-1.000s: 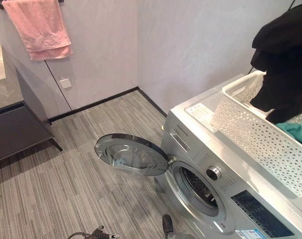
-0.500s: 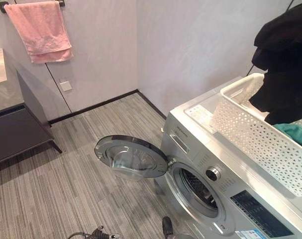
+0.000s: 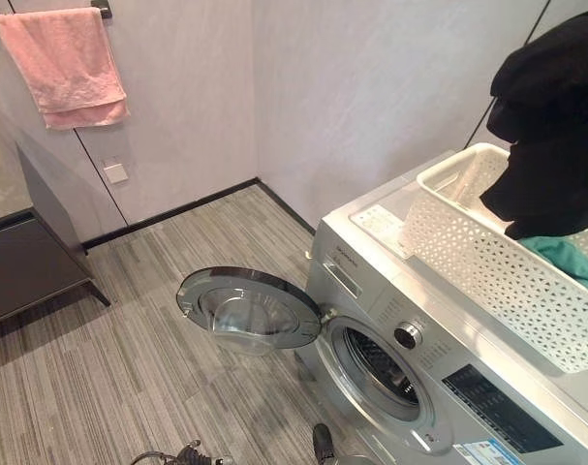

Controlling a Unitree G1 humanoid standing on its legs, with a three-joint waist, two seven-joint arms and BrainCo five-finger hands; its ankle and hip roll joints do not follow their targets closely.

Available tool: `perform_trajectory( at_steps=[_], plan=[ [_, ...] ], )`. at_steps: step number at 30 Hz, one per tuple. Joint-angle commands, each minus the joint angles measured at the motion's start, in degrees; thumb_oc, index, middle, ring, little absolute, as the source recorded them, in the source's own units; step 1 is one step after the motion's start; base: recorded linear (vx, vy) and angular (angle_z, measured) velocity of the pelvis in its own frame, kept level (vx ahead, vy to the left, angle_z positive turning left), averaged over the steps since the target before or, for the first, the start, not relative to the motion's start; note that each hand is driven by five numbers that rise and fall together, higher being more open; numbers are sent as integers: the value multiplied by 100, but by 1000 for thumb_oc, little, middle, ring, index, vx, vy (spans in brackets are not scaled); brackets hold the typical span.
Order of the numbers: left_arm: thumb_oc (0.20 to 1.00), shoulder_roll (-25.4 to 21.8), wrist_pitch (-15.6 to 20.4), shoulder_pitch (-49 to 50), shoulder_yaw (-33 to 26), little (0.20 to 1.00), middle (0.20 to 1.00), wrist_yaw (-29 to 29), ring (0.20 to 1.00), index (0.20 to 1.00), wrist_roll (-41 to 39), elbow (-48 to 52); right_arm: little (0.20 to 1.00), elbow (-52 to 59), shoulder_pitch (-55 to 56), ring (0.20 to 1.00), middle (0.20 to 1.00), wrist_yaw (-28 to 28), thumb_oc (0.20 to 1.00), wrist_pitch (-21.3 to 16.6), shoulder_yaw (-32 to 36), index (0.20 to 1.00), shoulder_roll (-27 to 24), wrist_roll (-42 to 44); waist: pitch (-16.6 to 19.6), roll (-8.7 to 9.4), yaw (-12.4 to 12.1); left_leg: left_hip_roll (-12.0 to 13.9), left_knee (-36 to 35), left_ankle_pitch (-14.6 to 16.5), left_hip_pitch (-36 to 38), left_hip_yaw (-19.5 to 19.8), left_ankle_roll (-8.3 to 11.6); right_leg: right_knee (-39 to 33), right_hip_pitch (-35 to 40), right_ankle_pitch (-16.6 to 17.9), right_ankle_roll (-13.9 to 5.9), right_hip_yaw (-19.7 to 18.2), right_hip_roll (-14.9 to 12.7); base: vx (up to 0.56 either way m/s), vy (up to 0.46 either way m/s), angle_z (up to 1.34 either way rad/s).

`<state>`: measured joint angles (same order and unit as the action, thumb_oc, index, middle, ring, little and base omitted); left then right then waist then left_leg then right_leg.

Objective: Grab the laundry basket,head to the washer,open it,put in the laundry and shut it.

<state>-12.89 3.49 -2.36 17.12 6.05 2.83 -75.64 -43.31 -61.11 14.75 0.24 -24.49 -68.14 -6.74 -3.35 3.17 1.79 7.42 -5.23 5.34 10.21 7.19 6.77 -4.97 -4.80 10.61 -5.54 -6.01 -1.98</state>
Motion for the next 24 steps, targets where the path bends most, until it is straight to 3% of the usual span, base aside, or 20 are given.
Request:
perform_trajectory(
  at_steps=[1, 19, 24],
  plan=[
    [1000, -55, 88, -139, 320, 1000, 1000, 67, 1000, 1000, 143, -413, 200, -118, -721, 200, 200, 60, 200, -111, -132, 200, -109, -114, 182, 399, -38, -169, 36, 581, 289, 15, -417, 540, -313, -496, -378, -53, -552, 0, 0, 0],
    [1000, -38, 117, -193, 390, 1000, 1000, 47, 1000, 1000, 278, -356, 200, 353, -560, 200, 200, 165, 200, -117, 125, 200, -237, -194, 159, 407, 30, -277, 121, 695, 370, -69, -501, 603, -349, -437, -450, -130, -605, -4, 15, -4],
    [1000, -86, 162, -300, 454, 1000, 1000, 53, 1000, 1000, 298, -226, 200, 514, -604, 200, 200, 297, 200, -109, 241, 200, -346, -181, 133, 429, 59, -415, 361, 801, 312, -102, -557, 636, -370, -388, -512, -189, -687, -29, 67, -3]
  ],
)
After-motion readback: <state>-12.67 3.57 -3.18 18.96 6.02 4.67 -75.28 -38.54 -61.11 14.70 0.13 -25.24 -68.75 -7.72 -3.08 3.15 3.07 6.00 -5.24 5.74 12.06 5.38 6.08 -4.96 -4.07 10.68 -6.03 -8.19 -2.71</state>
